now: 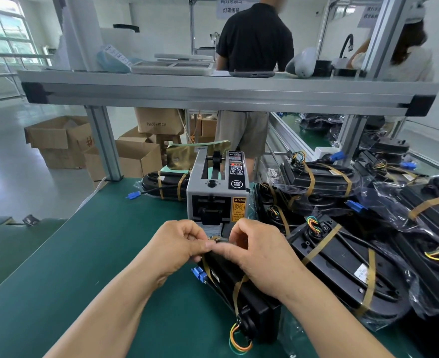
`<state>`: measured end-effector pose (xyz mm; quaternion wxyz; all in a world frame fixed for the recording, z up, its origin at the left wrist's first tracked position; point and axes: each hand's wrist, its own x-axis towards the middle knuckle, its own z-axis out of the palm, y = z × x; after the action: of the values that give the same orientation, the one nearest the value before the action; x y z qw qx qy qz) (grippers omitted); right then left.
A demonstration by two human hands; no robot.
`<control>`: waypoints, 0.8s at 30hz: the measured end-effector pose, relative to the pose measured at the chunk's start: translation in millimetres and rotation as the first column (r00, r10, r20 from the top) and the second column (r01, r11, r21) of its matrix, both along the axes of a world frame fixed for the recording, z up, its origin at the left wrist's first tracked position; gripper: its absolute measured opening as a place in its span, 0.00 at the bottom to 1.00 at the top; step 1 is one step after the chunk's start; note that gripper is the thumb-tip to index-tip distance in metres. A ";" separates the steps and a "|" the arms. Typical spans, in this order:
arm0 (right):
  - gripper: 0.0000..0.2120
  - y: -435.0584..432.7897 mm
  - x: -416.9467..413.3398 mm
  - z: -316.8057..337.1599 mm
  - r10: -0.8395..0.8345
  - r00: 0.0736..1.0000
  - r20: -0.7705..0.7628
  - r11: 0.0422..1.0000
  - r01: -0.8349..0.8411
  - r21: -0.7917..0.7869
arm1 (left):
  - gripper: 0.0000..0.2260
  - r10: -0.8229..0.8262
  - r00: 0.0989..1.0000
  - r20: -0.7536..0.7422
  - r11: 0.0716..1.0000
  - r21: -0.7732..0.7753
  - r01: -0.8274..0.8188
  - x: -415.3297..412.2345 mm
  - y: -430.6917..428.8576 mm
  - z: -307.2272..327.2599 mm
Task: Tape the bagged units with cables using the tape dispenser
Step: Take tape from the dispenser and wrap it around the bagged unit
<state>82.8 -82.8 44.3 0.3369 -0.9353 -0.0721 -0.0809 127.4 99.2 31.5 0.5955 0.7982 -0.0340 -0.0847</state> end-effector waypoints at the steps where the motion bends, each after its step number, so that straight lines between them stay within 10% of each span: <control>1: 0.27 -0.1 0.6 1.7 -0.007 0.999 -0.050 1.000 0.006 -0.025 | 0.08 0.015 1.000 -0.006 1.000 -0.025 -0.015 -0.7 -1.0 -1.6; 9: 0.19 10.3 3.1 17.2 0.034 0.970 -0.242 0.975 -0.085 -0.204 | 0.02 0.175 0.984 0.024 0.975 -0.145 -0.169 -20.0 6.4 -15.4; 15: 0.12 -30.7 -10.2 28.0 0.304 0.904 -0.300 0.949 -0.260 0.179 | 0.02 0.416 0.883 0.218 0.909 -0.112 -0.400 -45.0 37.6 -7.6; 24: 0.17 -15.3 -14.8 37.2 0.595 0.765 -0.247 0.757 -0.431 0.491 | 0.21 -0.383 0.920 0.084 0.915 -0.101 0.391 -61.8 74.6 14.3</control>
<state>68.0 -98.1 81.6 0.5396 -0.7827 -0.2445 0.1905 65.7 173.8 45.7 0.6108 0.7421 -0.2146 -0.1737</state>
